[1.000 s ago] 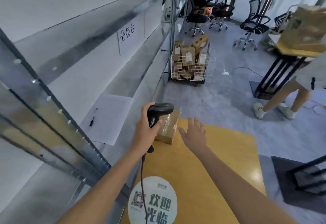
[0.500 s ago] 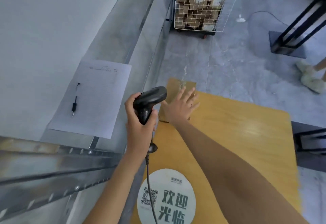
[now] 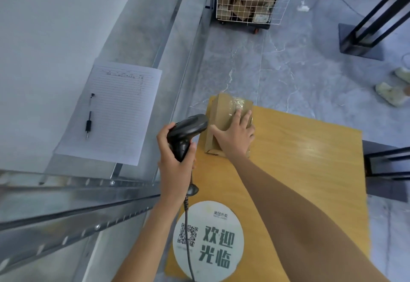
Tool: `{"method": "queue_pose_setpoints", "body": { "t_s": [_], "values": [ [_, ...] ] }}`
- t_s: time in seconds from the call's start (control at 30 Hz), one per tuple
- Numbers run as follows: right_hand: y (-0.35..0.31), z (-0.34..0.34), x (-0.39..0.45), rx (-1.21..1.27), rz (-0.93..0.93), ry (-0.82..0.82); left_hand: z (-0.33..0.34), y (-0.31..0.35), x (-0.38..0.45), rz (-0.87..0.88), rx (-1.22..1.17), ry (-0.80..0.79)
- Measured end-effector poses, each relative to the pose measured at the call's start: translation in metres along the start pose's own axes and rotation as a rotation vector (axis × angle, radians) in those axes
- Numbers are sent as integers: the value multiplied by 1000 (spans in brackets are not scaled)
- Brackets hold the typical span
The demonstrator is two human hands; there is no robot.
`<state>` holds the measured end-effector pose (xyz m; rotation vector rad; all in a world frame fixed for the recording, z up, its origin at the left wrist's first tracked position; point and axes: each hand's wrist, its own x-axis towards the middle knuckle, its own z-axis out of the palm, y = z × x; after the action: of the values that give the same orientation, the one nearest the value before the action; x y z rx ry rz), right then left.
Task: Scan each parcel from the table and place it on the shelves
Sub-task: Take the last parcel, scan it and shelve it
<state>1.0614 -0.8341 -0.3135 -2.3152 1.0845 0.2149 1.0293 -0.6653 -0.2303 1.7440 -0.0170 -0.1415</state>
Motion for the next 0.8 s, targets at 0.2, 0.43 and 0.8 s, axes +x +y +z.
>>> {"method": "queue_pose_setpoints", "body": {
  "t_s": [0.2,0.43,0.8],
  "values": [
    [72,-15,-81,172,63,-69,11,4,-41,-46,-54,10],
    [138,-17,-173,208,108,-88,21,0,-104,-73,-33,-14],
    [174,-26,-216,395,150,-45,22,-3,-148,-51,-7,-90]
  ]
}}
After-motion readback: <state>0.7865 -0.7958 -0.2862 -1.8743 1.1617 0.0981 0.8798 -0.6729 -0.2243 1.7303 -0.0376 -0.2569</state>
